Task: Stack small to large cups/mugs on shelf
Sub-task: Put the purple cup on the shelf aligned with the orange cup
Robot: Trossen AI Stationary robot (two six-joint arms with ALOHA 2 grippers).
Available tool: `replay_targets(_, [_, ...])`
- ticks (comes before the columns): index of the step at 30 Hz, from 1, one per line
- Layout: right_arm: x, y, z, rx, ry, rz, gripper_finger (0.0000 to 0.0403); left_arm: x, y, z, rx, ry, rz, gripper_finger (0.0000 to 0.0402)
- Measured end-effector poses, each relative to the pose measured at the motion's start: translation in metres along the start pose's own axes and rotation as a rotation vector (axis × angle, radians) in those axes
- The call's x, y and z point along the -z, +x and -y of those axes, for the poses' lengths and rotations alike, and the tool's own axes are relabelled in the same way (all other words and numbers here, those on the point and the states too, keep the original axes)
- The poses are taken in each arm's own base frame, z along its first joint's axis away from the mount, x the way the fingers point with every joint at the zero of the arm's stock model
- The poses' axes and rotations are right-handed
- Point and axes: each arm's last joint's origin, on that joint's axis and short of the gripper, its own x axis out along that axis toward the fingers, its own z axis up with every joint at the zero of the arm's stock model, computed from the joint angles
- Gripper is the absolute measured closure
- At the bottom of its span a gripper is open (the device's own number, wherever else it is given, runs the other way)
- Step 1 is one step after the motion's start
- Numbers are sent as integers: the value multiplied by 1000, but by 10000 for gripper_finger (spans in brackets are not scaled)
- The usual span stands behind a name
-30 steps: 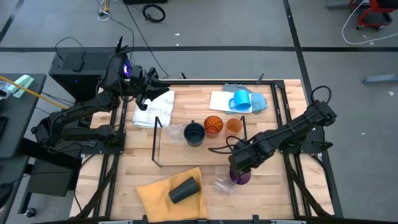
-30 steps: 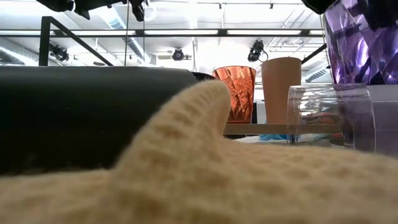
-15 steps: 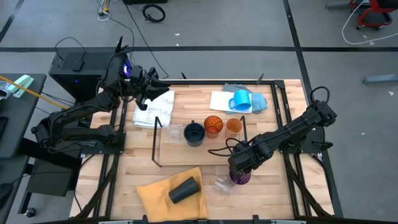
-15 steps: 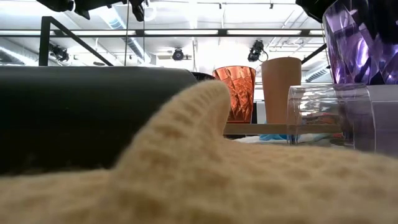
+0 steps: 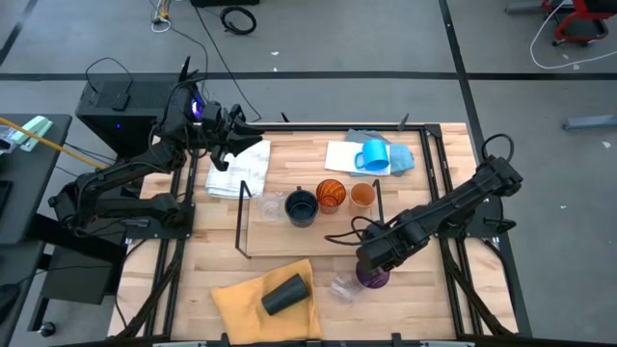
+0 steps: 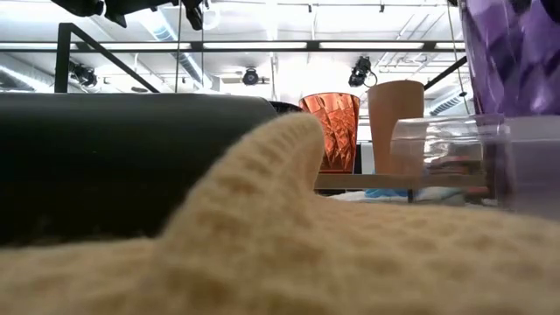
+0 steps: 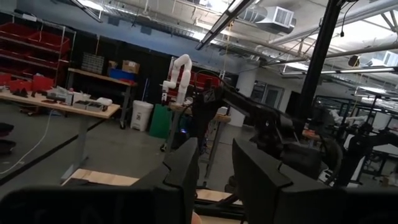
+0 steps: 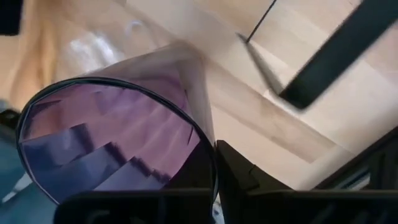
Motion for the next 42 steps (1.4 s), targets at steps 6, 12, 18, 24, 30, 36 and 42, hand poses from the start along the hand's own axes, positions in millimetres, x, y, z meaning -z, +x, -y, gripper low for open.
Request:
replay_targets(6, [9,-32,-1,-6,4,1,398,0,0,0,0,13,0,294])
replay_targets(12, [8,-66,1,-50,21,69,398,0,0,0,-1,21,-3,294])
replay_targets(18, [-17,-78,5,-39,60,153,399,0,0,0,-1,25,-3,294])
replay_targets(24, [-49,-79,9,-16,25,166,399,0,0,0,-2,31,-3,294])
replay_targets(30, [-73,-84,16,-19,-7,153,399,1,0,0,-3,29,-5,294])
replay_targets(36, [-82,-76,21,-4,-26,77,399,1,0,0,-2,29,-6,294])
replay_targets(42, [-83,-63,23,28,-30,33,399,1,0,0,-3,43,-5,294])
